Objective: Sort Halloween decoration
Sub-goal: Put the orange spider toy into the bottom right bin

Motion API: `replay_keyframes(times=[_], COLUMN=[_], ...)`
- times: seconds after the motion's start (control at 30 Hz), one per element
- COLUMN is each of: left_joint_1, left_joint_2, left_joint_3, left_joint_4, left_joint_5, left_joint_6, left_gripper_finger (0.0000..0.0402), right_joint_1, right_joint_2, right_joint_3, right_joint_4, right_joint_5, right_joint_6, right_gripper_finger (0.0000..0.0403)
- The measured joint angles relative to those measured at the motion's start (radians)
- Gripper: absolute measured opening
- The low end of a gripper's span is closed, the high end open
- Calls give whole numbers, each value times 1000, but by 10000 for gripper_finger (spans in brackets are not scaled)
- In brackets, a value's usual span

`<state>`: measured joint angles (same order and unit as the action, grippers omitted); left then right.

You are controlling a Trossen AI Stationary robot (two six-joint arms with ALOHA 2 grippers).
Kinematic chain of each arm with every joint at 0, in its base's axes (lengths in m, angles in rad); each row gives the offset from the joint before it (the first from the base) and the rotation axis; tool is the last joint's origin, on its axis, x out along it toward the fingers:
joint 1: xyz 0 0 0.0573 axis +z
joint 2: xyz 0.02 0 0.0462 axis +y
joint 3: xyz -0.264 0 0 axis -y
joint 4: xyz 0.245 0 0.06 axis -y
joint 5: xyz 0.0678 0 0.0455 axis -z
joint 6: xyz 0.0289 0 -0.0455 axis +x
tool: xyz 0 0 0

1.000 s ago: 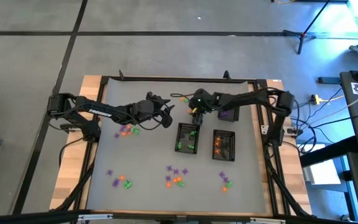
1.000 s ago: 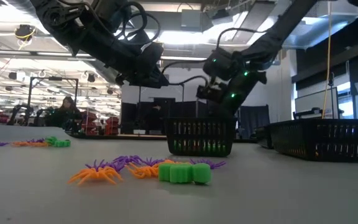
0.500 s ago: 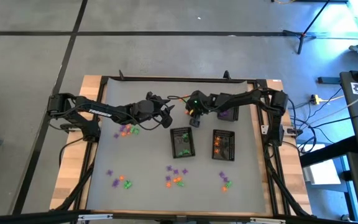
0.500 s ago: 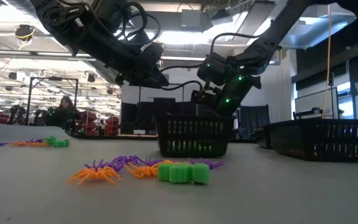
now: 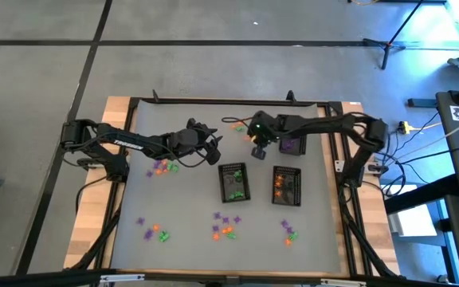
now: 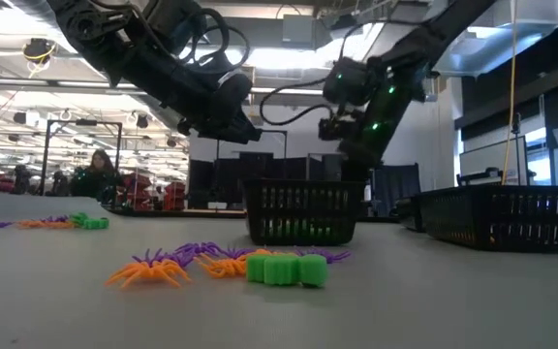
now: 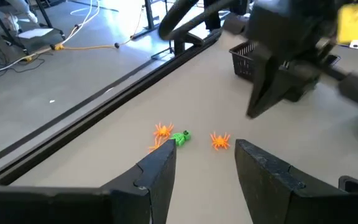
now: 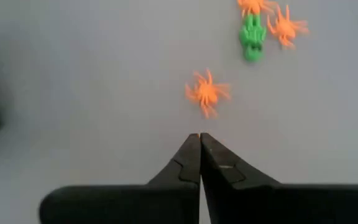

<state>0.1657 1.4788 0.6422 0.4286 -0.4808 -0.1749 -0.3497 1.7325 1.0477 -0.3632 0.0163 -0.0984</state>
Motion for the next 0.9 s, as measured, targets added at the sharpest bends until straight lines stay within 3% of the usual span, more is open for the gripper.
replay_keyframes(times=[0.17, 0.33, 0.43, 0.9], left_joint_1=[-1, -1, -1, 0], left_joint_2=[0, 0, 0, 0], left_joint_3=[0, 0, 0, 0], left_joint_4=[0, 6, 9, 29], left_joint_5=[0, 0, 1, 3], left_joint_6=[-2, -2, -6, 1], left_gripper_finger=[157, 157, 157, 157], right_joint_1=[53, 75, 60, -104], right_joint_2=[-93, -111, -84, 133], right_joint_3=[-33, -106, -152, -154], right_joint_4=[-50, 97, 233, 450], right_joint_5=[29, 34, 33, -147], right_joint_6=[13, 12, 9, 6], right_gripper_finger=[2, 12, 19, 107])
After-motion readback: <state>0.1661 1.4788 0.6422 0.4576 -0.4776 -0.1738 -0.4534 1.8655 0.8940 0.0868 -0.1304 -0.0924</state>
